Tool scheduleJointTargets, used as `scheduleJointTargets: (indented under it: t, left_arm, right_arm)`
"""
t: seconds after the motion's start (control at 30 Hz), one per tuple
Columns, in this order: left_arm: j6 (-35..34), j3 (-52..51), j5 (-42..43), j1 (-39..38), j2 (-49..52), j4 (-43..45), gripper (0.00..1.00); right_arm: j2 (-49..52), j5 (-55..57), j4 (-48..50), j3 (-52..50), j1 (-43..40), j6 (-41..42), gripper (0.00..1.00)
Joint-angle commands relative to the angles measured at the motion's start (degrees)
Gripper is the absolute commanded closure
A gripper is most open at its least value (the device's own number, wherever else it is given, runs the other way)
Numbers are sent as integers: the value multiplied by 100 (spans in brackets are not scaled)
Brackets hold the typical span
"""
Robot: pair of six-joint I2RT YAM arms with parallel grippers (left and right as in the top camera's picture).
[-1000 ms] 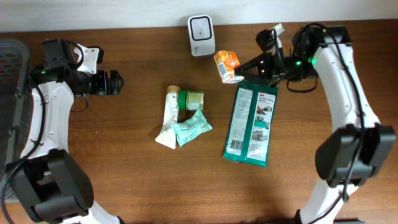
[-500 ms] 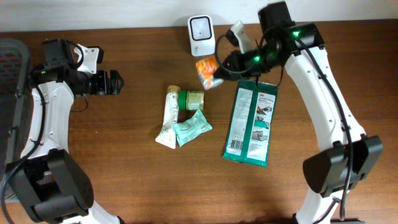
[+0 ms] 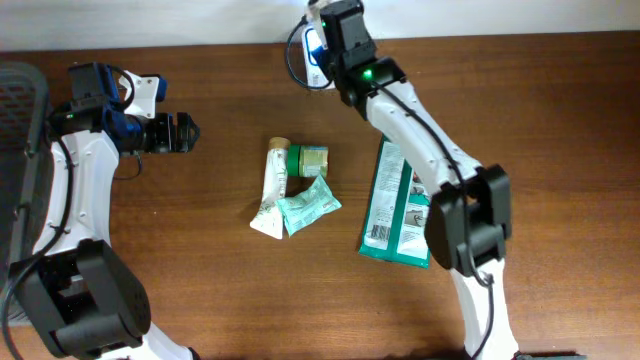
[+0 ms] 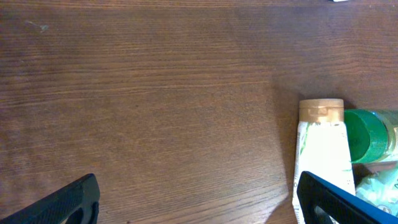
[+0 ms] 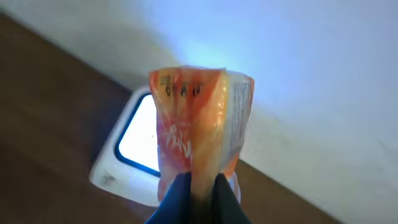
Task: Scan the item barcode
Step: 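Carry the orange packet right and drop it on the table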
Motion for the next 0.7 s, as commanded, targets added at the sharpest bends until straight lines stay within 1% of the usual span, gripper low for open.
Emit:
scheduleJointTargets:
  t: [0.0,0.1,0.33,0.37,0.4,0.5,0.57,0.6,0.67]
  left_arm:
    - [92,39,39,31,-59,-2,1]
    - [92,39,39,31,-59,-2,1]
    - [92,39,39,31,-59,-2,1]
    - [92,39,42,31,-59,-2,1]
    - [92,39,39,31,-59,-2,1]
    - [92,39,39,31,-59,-2,1]
    - [92,39,39,31,-59,-2,1]
    - [92,39,39,31,-59,-2,1]
    - [92,39,42,31,-59,-2,1]
  right_arm:
    - [411,428,400,35,0,-1139,96]
    - [660,468,527,35,-2,-1150,96]
    - [538,468,579,35,4,-1119,96]
    - [393,466,525,35,4,-925,96]
    - [144,417,398,35,4,-474,96]
    - [-684,-304,-278,35,-76,651,96]
    - [-1471,-717,-1093,35,-282,1582,96]
    - [-1821,-844,-1534,35,-400,1757,96]
    - [-2413,-1158,-2640,35,-625,1757,96]
